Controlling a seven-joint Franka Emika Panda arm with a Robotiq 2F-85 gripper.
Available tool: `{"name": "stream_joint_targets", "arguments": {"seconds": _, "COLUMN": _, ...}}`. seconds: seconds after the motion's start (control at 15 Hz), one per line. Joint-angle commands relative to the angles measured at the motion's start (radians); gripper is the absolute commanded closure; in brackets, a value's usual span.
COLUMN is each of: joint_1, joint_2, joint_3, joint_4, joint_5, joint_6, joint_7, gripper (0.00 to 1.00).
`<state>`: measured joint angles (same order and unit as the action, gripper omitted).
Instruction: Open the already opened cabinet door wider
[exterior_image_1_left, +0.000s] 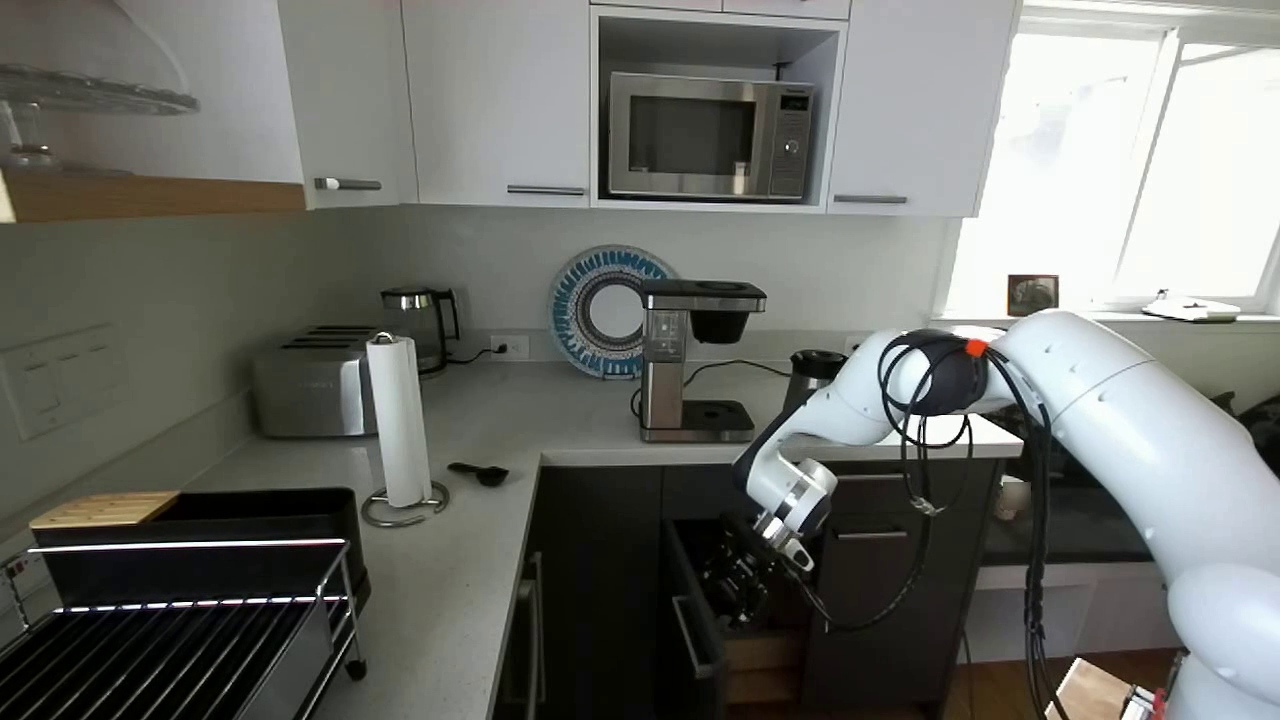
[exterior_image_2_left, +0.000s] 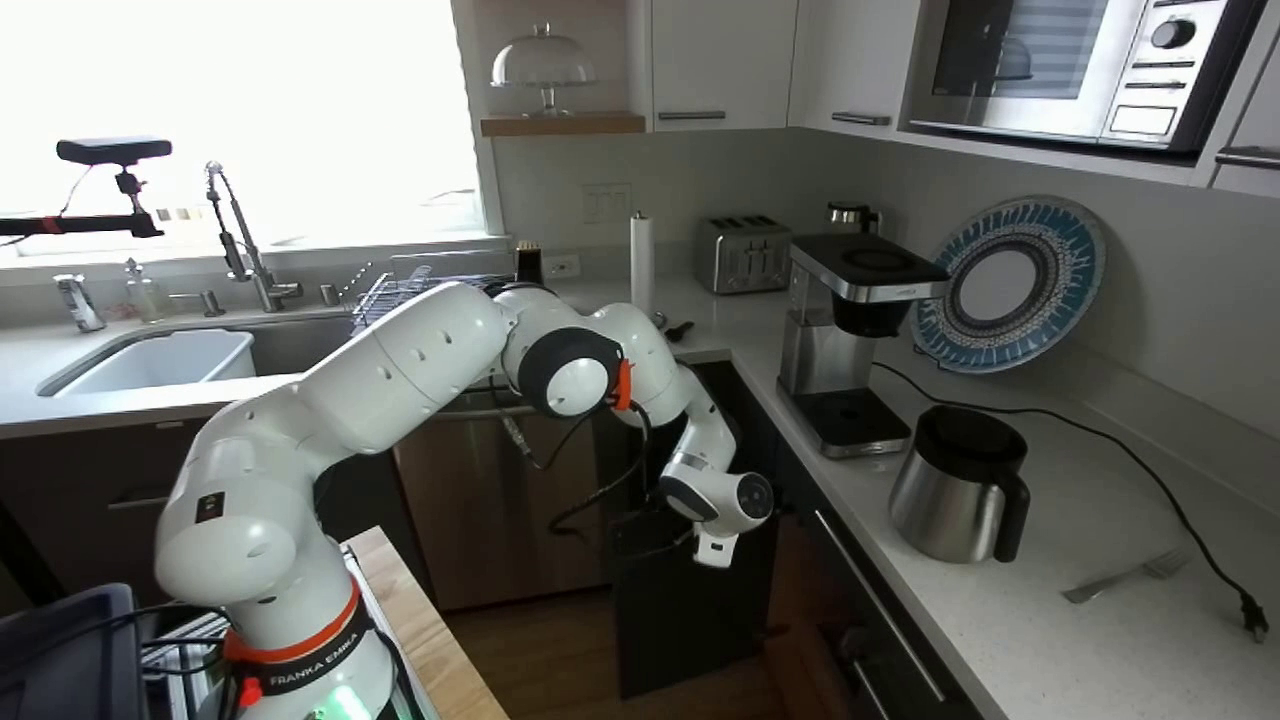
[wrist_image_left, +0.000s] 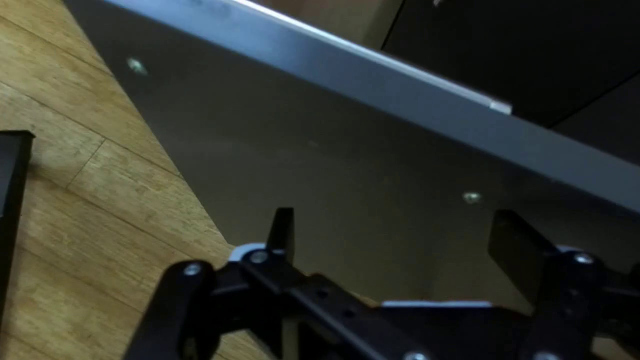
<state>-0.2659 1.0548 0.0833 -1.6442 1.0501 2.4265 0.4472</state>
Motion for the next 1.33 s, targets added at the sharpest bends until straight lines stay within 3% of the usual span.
{"name": "stream_joint_targets", "arguments": {"seconds": 0.0, "joint_1": 0.058, "joint_2": 0.029, "joint_3": -0.055, "joint_4": 0.046, "joint_5": 0.048, "joint_6": 0.028, "joint_7": -0.018, "gripper": 0.0}}
{"name": "stream_joint_targets", "arguments": {"seconds": 0.33, "joint_1": 0.164, "joint_2": -0.092, "joint_3": -0.197, "joint_4": -0.098, "joint_5": -0.033, "joint_6": 0.226, "joint_7": 0.006, "gripper": 0.0}}
{"name": "stream_joint_targets", "arguments": {"seconds": 0.8, "joint_1": 0.33, "joint_2": -0.352, "joint_3": -0.375, "joint_4": -0.465, "joint_5": -0.244, "joint_6": 0.499, "joint_7": 0.011, "gripper": 0.0}}
{"name": "stream_joint_targets", "arguments": {"seconds": 0.93, "joint_1": 0.427, "joint_2": -0.425, "joint_3": -0.466, "joint_4": -0.575, "joint_5": -0.281, "joint_6": 0.558, "joint_7": -0.021, "gripper": 0.0}}
{"name": "stream_joint_targets", "arguments": {"seconds": 1.27, "joint_1": 0.744, "joint_2": -0.572, "joint_3": -0.793, "joint_4": -0.813, "joint_5": -0.521, "joint_6": 0.565, "joint_7": -0.026, "gripper": 0.0}}
